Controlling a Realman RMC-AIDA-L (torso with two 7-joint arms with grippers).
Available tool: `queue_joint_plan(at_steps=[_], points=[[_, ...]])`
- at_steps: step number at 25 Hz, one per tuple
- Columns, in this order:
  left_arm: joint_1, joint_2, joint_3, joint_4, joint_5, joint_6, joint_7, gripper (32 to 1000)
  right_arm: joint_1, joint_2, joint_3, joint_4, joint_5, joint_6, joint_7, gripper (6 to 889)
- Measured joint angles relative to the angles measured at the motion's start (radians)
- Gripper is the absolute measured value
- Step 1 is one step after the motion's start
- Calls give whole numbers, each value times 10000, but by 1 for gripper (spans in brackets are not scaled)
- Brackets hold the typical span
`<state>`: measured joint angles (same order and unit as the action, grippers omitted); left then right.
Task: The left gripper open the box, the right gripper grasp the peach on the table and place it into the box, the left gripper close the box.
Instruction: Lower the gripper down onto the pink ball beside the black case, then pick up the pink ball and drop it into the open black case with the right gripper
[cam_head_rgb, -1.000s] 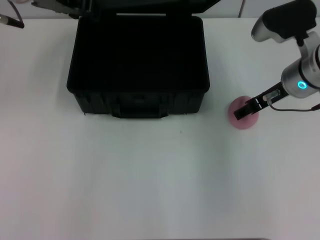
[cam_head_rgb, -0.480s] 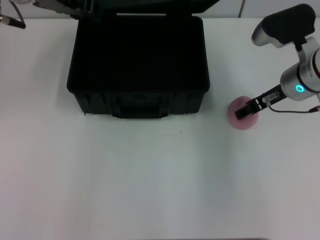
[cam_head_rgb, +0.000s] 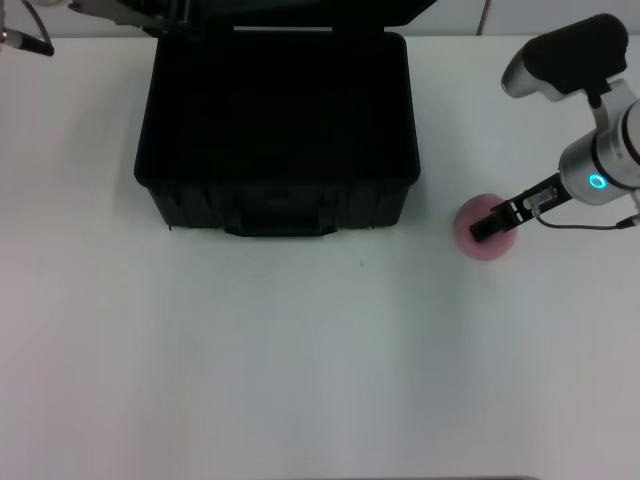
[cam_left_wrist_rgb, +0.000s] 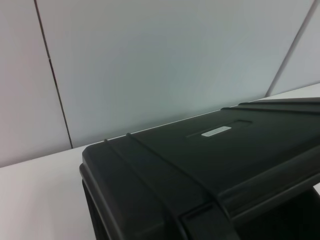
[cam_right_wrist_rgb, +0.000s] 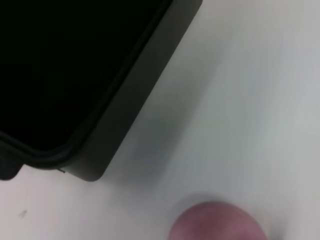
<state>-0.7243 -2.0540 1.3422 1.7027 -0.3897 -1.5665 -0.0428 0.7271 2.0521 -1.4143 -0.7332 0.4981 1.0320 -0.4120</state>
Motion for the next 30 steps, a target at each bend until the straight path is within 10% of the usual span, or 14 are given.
queue_joint_plan(at_steps=[12, 30], points=[[3, 0, 2, 0, -47, 20, 23, 380, 16, 17, 120, 30, 71, -10, 16, 705], [24, 0, 0, 98, -48, 20, 30, 379, -7, 2, 277, 46, 66, -12, -7, 133]])
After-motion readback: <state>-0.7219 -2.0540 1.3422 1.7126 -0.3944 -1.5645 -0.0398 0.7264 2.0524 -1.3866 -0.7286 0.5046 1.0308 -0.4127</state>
